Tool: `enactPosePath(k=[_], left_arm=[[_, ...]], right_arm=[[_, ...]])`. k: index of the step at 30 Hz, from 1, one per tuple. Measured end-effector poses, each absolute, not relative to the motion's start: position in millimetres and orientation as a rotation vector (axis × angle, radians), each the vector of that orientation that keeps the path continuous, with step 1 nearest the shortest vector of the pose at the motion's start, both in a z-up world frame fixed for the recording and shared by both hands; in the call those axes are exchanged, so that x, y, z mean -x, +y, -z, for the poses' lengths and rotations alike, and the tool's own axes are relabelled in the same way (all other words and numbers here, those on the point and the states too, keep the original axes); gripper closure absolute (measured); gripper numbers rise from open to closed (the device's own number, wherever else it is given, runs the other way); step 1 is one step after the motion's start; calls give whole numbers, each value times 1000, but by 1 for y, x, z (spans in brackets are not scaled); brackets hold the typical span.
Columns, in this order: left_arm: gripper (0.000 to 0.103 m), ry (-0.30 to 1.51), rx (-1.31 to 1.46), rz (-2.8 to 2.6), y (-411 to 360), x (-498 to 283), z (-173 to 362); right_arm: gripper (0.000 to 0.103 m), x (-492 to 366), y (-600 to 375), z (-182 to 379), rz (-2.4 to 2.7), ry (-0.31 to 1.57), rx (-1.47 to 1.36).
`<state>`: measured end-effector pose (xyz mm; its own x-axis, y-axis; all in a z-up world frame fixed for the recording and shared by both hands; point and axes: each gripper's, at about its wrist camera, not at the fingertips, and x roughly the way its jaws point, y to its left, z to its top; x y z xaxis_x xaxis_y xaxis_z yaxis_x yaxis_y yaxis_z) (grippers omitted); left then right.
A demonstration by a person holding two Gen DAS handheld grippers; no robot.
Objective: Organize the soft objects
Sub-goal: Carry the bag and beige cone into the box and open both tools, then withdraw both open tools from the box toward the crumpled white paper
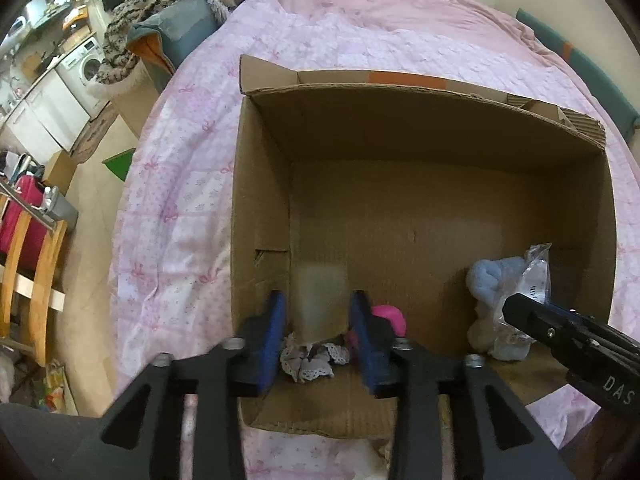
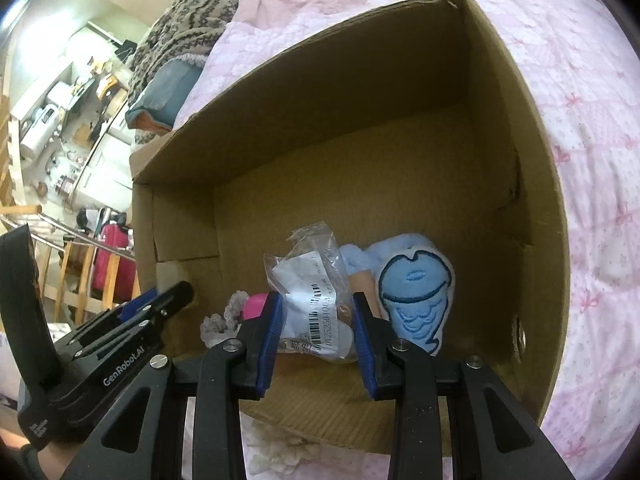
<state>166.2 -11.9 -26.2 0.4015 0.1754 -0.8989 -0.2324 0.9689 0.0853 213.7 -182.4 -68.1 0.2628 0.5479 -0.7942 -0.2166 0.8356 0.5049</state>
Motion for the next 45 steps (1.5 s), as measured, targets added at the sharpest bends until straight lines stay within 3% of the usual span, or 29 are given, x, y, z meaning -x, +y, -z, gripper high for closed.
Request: enactPosePath(k=[2,5,7,9,12,45], left_arm=[[49,1114,54,-248,-14,-164,24],[47,1107,34,-256,-17,-164,21],[45,1099,26,-258,-19,-164,19],[44,1096,22,-259,-19,-165,17],[43,1093,28,-258,-18,-165,15],[43,1040,145,-204,27,-64,-21]], right_arm=[[67,-214,-180,67,-534,1196,-315],[67,-214,-180,65,-537,1187,-315],[50,-214,-180,64,-542,1180,-323],[40,-213,-184,62,-539,1169,-329],[34,-213,-186,58,-535,1153,-339],[34,-122,-186,22,-519,1120,-284]])
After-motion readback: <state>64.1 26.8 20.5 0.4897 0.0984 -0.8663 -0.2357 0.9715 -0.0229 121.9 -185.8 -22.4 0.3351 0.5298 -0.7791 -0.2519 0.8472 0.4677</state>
